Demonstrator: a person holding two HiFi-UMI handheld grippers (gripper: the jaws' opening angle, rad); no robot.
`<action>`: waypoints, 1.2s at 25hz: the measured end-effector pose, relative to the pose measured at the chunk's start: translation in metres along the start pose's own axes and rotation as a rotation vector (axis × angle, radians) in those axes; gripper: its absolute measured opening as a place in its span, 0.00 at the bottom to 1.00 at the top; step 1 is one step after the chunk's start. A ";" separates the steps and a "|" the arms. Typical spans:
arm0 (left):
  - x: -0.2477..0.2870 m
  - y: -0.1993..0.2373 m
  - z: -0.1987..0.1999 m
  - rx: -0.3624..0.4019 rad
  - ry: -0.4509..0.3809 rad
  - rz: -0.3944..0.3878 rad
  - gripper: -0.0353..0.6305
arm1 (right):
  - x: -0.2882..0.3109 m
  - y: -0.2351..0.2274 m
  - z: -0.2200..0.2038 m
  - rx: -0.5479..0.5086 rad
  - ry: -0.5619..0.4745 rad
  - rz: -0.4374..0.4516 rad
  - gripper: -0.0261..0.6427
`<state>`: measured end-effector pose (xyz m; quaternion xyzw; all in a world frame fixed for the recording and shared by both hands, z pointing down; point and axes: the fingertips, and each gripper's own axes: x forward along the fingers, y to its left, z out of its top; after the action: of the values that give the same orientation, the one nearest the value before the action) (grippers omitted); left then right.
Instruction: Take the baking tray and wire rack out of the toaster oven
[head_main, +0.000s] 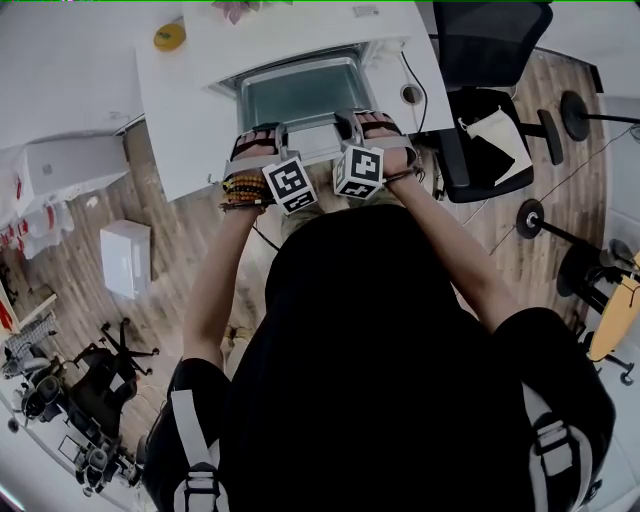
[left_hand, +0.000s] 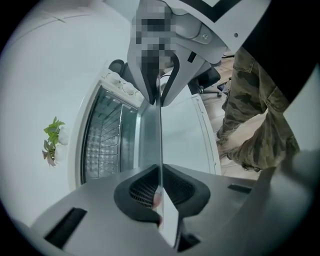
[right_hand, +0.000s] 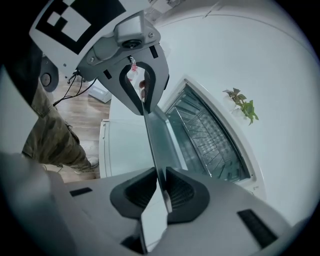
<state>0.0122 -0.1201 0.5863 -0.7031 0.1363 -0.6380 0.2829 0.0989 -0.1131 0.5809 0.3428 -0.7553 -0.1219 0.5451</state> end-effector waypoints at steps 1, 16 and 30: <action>-0.002 0.002 0.000 -0.006 -0.001 0.004 0.12 | -0.001 -0.002 0.001 0.001 -0.002 0.001 0.14; -0.031 -0.015 0.008 -0.067 -0.029 0.006 0.12 | -0.032 0.013 0.000 -0.021 -0.015 0.044 0.14; -0.049 -0.040 -0.008 -0.147 -0.029 -0.001 0.12 | -0.040 0.035 0.017 -0.050 -0.031 0.076 0.14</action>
<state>-0.0099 -0.0632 0.5692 -0.7311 0.1784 -0.6163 0.2320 0.0770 -0.0642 0.5642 0.2981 -0.7728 -0.1253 0.5461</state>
